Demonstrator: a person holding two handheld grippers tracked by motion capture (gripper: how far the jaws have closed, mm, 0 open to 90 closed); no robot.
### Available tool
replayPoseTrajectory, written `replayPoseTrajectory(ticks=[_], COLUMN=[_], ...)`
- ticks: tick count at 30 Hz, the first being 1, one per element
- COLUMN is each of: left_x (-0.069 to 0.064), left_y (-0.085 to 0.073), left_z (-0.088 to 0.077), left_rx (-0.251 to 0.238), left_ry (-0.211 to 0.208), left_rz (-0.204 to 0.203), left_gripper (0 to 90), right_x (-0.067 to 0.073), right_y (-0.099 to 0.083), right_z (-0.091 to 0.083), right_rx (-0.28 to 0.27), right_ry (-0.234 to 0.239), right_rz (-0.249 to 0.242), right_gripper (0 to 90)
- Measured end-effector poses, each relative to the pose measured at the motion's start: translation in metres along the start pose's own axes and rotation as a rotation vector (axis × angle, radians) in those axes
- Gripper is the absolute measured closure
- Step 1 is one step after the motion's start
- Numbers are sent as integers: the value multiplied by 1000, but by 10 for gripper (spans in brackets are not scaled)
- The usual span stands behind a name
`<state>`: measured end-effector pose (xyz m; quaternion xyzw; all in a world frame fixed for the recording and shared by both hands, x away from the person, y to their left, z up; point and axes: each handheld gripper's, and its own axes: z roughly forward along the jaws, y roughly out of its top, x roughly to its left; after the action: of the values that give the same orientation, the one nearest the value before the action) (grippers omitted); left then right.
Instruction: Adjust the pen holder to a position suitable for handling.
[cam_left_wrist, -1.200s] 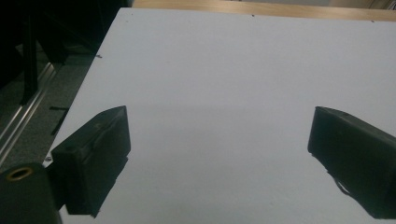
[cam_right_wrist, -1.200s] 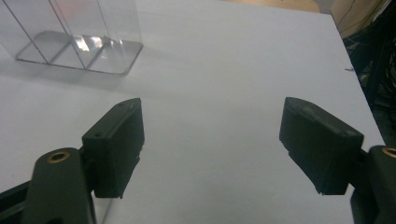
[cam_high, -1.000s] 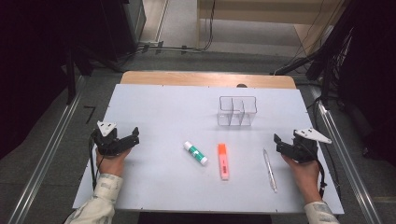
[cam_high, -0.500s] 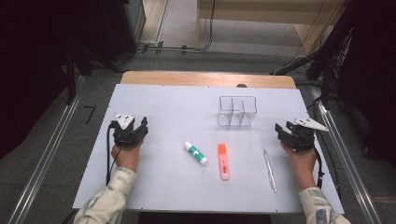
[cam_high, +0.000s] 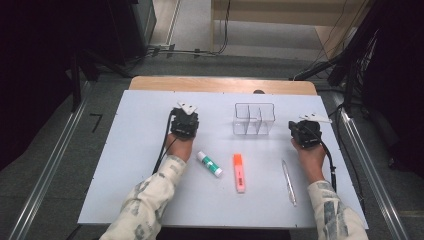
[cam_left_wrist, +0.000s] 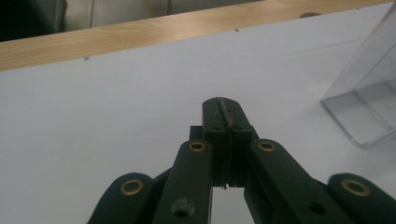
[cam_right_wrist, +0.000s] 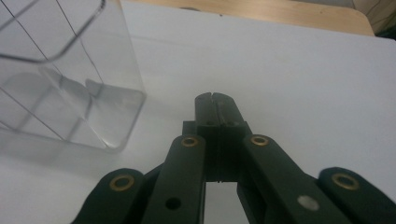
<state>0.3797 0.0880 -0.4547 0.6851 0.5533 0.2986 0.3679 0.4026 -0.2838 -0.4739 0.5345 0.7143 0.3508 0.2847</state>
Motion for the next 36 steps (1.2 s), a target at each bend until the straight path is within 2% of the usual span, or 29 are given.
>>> replayPoseTrajectory(ticks=[1,5,7,8,9,13,19,21,25,29,31,36], left_x=[-12,-32,-41,-41,-50,-70,-85,-86,-81,-72,-65,-43], left_y=[6,13,15,15,17,22,26,25,24,20,17,6], left_z=[11,30,38,38,43,48,53,53,51,44,39,23], left_rx=[15,53,57,57,66,61,60,65,73,77,81,88], left_ry=[-15,-41,-63,-63,-93,-119,-161,-162,-180,-186,-184,-175], left_rz=[0,-4,-18,-18,-21,9,37,50,49,48,56,40], left_gripper=[900,900,900,900,900,900,900,900,900,900,900,900], right_x=[2,10,14,16,19,25,36,36,39,46,53,77], right_y=[4,18,23,24,25,26,24,24,23,22,22,22], right_z=[2,9,13,15,18,24,25,24,23,19,17,15], right_rx=[0,7,21,26,33,43,50,52,49,42,44,43], right_ry=[7,22,30,32,33,52,72,84,86,102,112,146], right_rz=[-5,-9,-10,-19,-21,-24,-37,-27,-20,-15,-17,-39], right_gripper=[879,878,878,878,878,878,879,879,880,881,881,881])
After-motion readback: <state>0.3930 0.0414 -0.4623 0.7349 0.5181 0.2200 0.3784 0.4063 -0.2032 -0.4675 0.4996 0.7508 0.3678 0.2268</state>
